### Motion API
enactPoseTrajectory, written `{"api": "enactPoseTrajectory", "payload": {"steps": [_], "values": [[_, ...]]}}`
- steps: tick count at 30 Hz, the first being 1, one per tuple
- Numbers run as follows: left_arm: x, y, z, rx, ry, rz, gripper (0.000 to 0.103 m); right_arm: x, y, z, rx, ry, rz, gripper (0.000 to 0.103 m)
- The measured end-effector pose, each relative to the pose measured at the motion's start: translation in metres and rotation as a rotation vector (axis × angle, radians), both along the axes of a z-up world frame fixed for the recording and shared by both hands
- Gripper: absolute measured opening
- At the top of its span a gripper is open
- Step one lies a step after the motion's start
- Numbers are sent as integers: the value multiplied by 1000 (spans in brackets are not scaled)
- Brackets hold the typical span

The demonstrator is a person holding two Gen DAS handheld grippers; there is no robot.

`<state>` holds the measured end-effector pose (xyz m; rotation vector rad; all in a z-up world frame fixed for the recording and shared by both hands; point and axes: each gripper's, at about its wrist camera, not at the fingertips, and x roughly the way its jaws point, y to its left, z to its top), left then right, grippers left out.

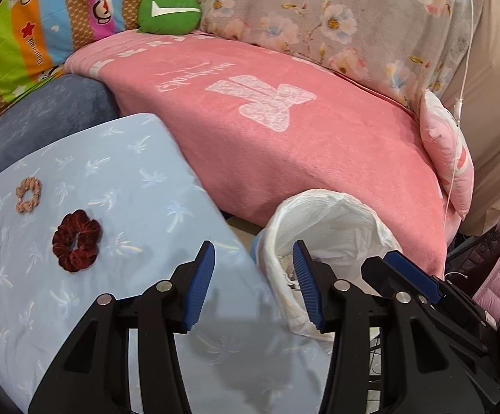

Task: Collect trash
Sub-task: 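Move both open tools back toward the two scrunchies on the sheet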

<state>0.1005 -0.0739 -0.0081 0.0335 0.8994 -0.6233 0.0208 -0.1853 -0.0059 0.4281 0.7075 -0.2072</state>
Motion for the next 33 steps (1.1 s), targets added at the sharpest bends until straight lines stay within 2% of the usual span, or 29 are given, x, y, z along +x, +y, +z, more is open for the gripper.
{"api": "enactPoseTrajectory", "payload": {"steps": [2, 4, 19, 30, 33], "values": [[2, 9, -2, 4, -3, 20, 51, 4, 9, -2, -3, 8, 16, 36], [4, 18, -3, 4, -8, 37, 53, 10, 18, -5, -5, 16, 34, 38], [30, 96, -16, 36, -15, 188, 54, 59, 100, -22, -23, 79, 181, 38], [52, 161, -37, 58, 19, 304, 54, 101, 155, -40, -35, 130, 274, 38], [62, 179, -43, 72, 22, 347, 64, 113, 166, -47, -38, 145, 294, 38]]}}
